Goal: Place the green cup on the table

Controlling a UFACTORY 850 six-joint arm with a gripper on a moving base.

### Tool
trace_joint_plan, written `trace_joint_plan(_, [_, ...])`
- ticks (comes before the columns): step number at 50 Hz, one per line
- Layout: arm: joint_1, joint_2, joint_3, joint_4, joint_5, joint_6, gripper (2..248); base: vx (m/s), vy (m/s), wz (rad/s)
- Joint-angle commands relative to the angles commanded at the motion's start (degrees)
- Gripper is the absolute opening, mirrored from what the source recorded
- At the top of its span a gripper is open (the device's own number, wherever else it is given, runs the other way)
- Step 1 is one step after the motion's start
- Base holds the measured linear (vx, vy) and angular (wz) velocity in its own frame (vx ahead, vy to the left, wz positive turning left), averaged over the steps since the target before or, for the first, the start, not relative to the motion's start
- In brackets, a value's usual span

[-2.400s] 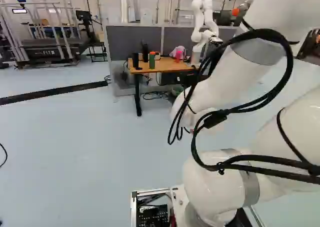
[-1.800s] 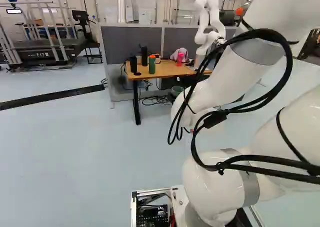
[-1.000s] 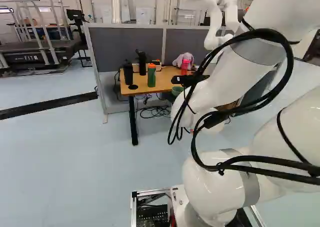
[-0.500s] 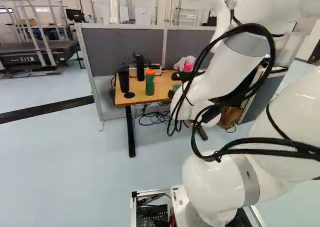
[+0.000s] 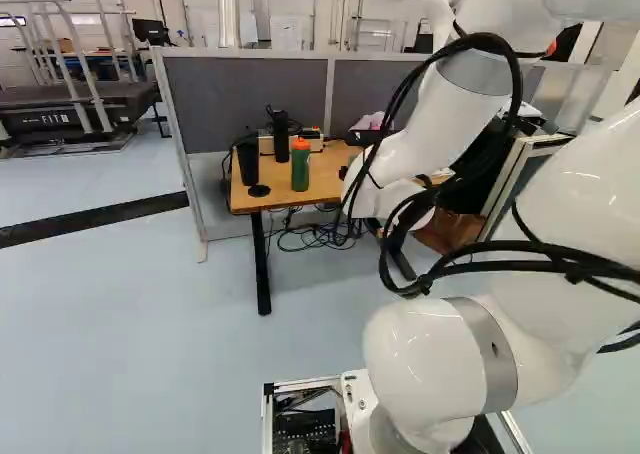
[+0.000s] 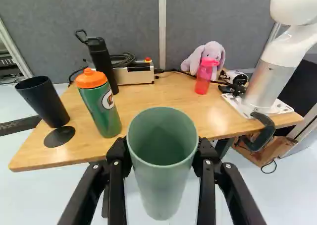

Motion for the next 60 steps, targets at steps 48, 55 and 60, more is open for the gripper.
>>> trace_joint_plan(48, [-0.5, -11.7, -14.7, 0.0, 0.0, 0.0, 127, 0.000, 0.000, 0.000])
trace_joint_plan(55, [-0.4, -13.7, -16.8, 0.0, 0.0, 0.0, 127, 0.000, 0.000, 0.000])
trace_joint_plan(60, [-0.4, -15.1, -18.4, 0.0, 0.0, 0.0, 127, 0.000, 0.000, 0.000])
